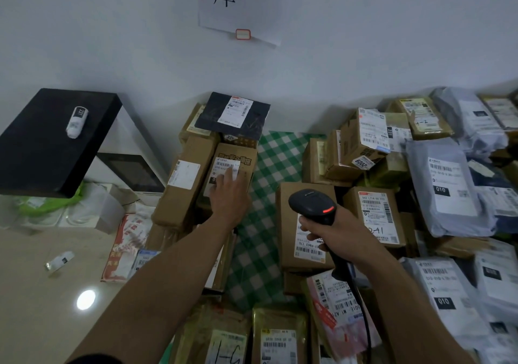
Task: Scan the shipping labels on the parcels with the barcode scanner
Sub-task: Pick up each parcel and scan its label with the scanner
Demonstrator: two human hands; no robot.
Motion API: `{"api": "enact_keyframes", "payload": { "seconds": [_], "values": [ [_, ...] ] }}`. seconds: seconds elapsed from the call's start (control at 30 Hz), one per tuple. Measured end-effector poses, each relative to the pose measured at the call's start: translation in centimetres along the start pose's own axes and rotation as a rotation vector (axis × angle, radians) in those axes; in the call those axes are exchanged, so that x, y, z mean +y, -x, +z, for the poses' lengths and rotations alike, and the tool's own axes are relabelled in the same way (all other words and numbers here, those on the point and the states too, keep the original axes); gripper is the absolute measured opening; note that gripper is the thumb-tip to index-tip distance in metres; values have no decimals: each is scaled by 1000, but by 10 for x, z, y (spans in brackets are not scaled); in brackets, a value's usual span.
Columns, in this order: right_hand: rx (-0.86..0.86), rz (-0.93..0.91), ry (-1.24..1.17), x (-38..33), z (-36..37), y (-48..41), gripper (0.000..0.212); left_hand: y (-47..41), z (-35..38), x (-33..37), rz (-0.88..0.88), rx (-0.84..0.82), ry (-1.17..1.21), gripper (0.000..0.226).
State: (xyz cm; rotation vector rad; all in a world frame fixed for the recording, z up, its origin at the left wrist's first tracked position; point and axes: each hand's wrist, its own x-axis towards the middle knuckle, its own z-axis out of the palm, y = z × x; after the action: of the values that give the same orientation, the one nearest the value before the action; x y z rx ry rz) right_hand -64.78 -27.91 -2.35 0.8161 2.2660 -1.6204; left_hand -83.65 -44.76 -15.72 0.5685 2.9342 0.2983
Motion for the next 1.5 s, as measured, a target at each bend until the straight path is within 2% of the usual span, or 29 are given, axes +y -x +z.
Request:
{"api": "enact_keyframes", "payload": {
  "seconds": [0.13, 0.33, 0.4, 0.5, 0.63, 0.77, 0.87, 0.93, 1.0, 1.07, 1.13, 1.2, 1.37, 1.5],
  "values": [
    [-1, 1, 1, 2, -1, -2, 15, -3, 2, 1, -10, 21, 4, 54],
    [25, 18, -72, 4, -3, -2, 17, 3, 4, -2, -2, -68, 86, 81],
    [50, 20, -95, 6, -6, 1, 16, 14, -2, 5, 31, -29, 190, 76],
    [88, 13, -118, 13, -13, 10, 16, 46, -13, 35, 98, 3, 442, 56],
    [135, 25, -120, 24, -20, 28, 15, 104, -18, 77, 59, -169, 689, 51],
    [161, 67, -118, 40, -20, 49, 18, 160, 4, 87, -51, -452, 932, 67],
    [199, 57, -104, 57, -15, 71, 21, 188, 29, 87, -21, -464, 1020, 85],
    [240, 47, -80, 72, -10, 85, 20, 200, 36, 87, -21, -409, 1058, 77],
    [285, 51, -72, 84, -5, 97, 24, 207, 33, 86, -59, -373, 1084, 57],
    [305, 67, -98, 92, 1, 107, 38, 214, 26, 83, -87, -351, 1110, 40],
    [287, 78, -92, 101, 7, 111, 48, 223, 15, 80, -117, -391, 1139, 31],
    [265, 74, -71, 101, 14, 114, 38, 231, 10, 79, -151, -478, 1184, 24],
    [292, 5, -39, 93, 27, 121, 33, 256, 1, 77, 4, -517, 1243, 42],
    [278, -69, 2, 82, 30, 126, 25, 272, -1, 69, -18, -463, 1378, 68]
  ]
}}
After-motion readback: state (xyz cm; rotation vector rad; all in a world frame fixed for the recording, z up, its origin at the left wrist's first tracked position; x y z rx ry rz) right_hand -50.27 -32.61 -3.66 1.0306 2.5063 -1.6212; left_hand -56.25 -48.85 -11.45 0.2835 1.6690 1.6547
